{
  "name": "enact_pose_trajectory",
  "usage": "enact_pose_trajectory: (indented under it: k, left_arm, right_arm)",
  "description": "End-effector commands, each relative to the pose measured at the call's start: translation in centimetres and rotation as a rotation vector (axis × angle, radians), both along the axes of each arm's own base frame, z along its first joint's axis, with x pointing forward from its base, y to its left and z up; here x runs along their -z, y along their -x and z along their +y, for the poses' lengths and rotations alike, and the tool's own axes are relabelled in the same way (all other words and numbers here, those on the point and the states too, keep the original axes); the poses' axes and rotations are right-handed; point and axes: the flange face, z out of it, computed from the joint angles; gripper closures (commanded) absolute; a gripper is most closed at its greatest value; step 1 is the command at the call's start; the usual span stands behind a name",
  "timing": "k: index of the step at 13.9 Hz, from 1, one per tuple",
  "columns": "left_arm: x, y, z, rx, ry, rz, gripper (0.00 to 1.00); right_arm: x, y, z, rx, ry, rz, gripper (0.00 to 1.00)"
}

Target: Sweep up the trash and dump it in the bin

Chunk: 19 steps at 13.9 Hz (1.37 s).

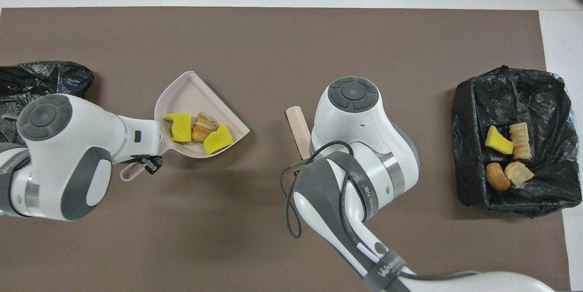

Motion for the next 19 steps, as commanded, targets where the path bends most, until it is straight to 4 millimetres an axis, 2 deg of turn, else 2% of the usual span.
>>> enact_pose_trajectory:
  k: [1,3,5,6,7,9,11,13,14,16,18,19]
  left_arm:
    - [-4.8,-0.3,3.9,-0.084,0.002,0.017,1.00]
    - [-7.4,-0.9,7.2,-0.142,0.002,0.043,1.00]
    - [-9.7,-1.4,12.1,-0.232,0.009,0.028,1.00]
    - [-11.0,-1.8,14.7,-0.281,0.014,0.002,1.00]
    - [-11.8,-1.7,17.2,-0.325,0.015,-0.010,1.00]
    - [-12.1,-1.2,21.8,-0.396,0.040,-0.019,1.00]
    - [-12.8,-0.5,26.8,-0.379,0.054,-0.062,1.00]
    - [-12.7,0.4,32.5,-0.269,0.037,-0.096,1.00]
    - [-12.4,0.7,35.3,-0.195,0.017,-0.097,1.00]
    - [-12.6,0.2,40.5,-0.038,-0.079,-0.081,1.00]
    - [-12.5,-1.2,43.2,0.088,-0.167,-0.066,1.00]
    - [-12.9,-1.5,45.3,0.183,-0.222,-0.054,1.00]
  right_arm:
    - [-0.2,5.0,2.4,0.073,0.079,-0.009,1.00]
    - [0.4,8.3,4.4,0.155,0.094,-0.038,1.00]
    - [2.4,12.8,7.8,0.184,0.120,-0.043,1.00]
    - [3.4,14.2,9.0,0.233,0.108,-0.053,1.00]
    - [4.4,15.0,9.5,0.264,0.092,-0.054,1.00]
    - [6.0,16.9,10.2,0.233,0.082,-0.032,1.00]
    - [6.6,17.0,10.2,0.253,0.073,-0.042,1.00]
    - [6.7,16.6,10.3,0.292,0.059,-0.003,0.98]
    - [6.6,16.3,10.4,0.297,0.065,0.001,0.01]
    - [5.6,14.9,10.5,0.281,0.063,0.000,0.00]
    - [4.3,12.5,9.8,0.295,0.063,-0.020,0.00]
    - [3.4,11.6,9.6,0.281,0.065,-0.052,0.00]
